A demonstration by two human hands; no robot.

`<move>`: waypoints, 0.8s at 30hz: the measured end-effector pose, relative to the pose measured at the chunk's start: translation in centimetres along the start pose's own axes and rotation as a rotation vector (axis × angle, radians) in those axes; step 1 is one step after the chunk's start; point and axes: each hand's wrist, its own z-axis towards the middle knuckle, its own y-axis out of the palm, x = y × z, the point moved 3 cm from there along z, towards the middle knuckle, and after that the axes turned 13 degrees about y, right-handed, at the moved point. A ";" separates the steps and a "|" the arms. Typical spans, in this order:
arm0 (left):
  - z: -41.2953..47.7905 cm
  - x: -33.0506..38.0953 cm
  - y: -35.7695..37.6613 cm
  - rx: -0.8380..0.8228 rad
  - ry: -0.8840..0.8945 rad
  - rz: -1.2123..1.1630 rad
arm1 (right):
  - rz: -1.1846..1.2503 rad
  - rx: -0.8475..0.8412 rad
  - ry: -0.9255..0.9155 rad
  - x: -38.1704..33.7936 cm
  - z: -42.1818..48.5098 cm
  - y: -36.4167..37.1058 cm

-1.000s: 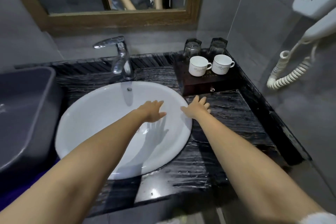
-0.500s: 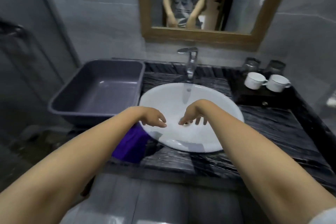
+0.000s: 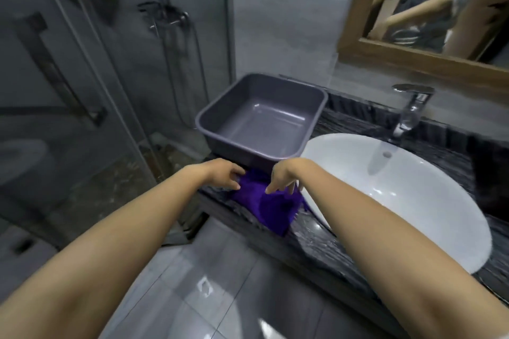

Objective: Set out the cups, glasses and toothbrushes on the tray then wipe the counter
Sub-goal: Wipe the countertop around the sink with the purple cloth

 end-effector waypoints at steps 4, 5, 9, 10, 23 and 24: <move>1.2 0.3 4.4 0.104 0.091 0.114 | 0.044 0.314 -0.032 -0.7 3.1 4.6; 1.6 0.5 5.6 0.126 0.108 0.104 | 0.112 0.375 -0.021 -0.5 3.8 6.0; 3.3 0.4 9.0 0.187 0.146 0.199 | 0.197 0.584 -0.072 0.3 5.6 10.7; 3.5 0.3 9.5 0.184 0.155 0.231 | 0.212 0.623 -0.096 0.5 5.9 11.4; 3.5 0.3 9.5 0.267 0.226 0.406 | 0.416 0.743 -0.179 2.0 6.0 12.3; 3.5 0.6 9.4 0.268 0.242 0.431 | 0.394 0.740 -0.181 2.2 5.8 12.2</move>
